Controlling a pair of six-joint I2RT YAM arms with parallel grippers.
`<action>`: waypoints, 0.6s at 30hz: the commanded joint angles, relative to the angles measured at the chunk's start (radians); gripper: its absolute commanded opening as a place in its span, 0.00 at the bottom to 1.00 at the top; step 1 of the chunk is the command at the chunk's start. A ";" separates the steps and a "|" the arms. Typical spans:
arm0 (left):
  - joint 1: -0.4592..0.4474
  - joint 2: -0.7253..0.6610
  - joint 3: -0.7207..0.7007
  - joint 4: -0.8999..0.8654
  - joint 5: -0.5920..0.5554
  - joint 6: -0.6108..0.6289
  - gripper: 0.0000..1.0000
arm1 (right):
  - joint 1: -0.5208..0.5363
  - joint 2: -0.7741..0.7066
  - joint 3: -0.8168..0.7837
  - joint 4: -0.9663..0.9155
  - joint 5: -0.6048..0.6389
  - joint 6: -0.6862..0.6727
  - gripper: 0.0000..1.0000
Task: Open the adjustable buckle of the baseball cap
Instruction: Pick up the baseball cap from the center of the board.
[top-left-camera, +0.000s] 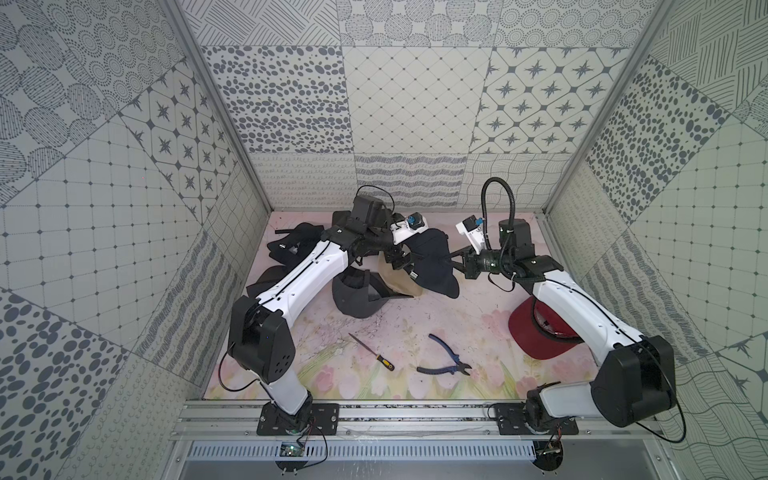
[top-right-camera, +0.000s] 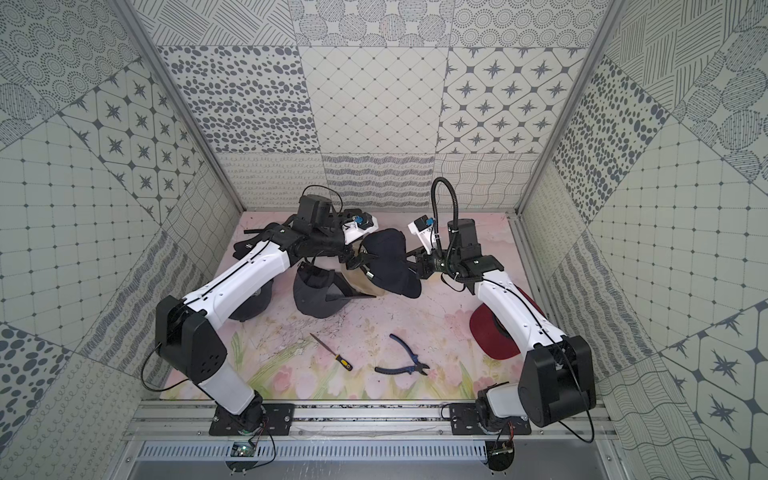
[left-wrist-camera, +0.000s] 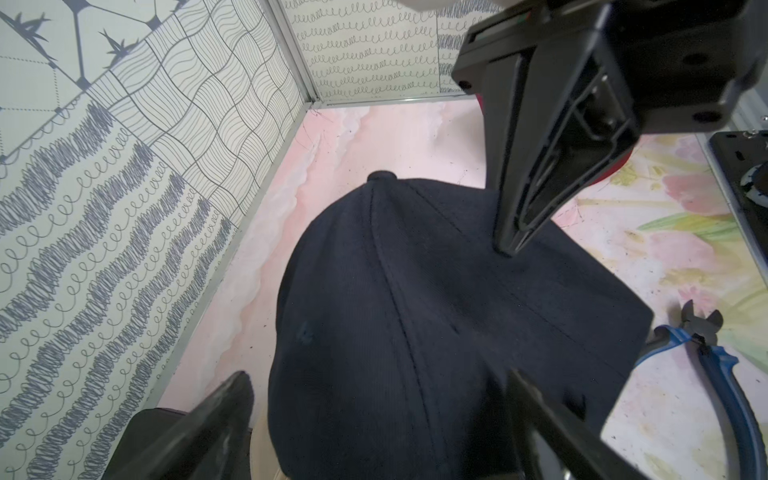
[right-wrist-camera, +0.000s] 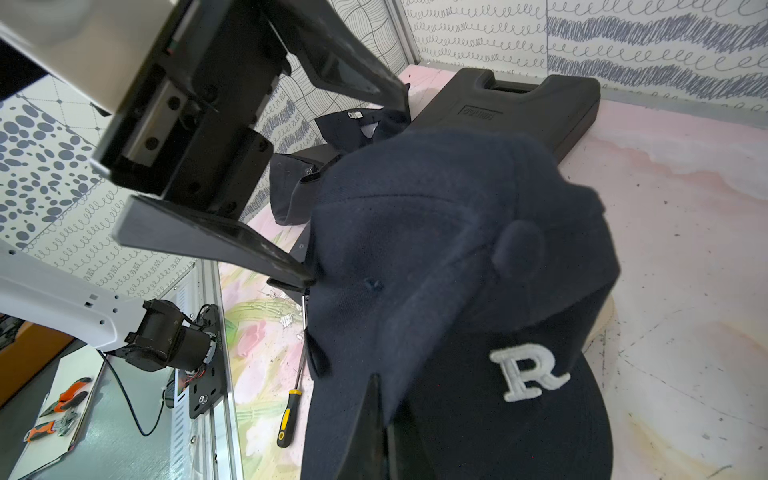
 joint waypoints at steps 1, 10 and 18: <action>-0.020 0.053 0.072 -0.161 -0.016 0.066 0.94 | 0.009 -0.024 0.032 0.011 -0.029 -0.044 0.00; -0.029 0.171 0.277 -0.356 0.015 0.033 0.15 | 0.005 -0.007 0.066 -0.021 0.045 -0.066 0.00; -0.011 0.309 0.516 -0.465 0.048 -0.311 0.00 | -0.096 0.056 0.156 -0.015 0.144 0.099 0.44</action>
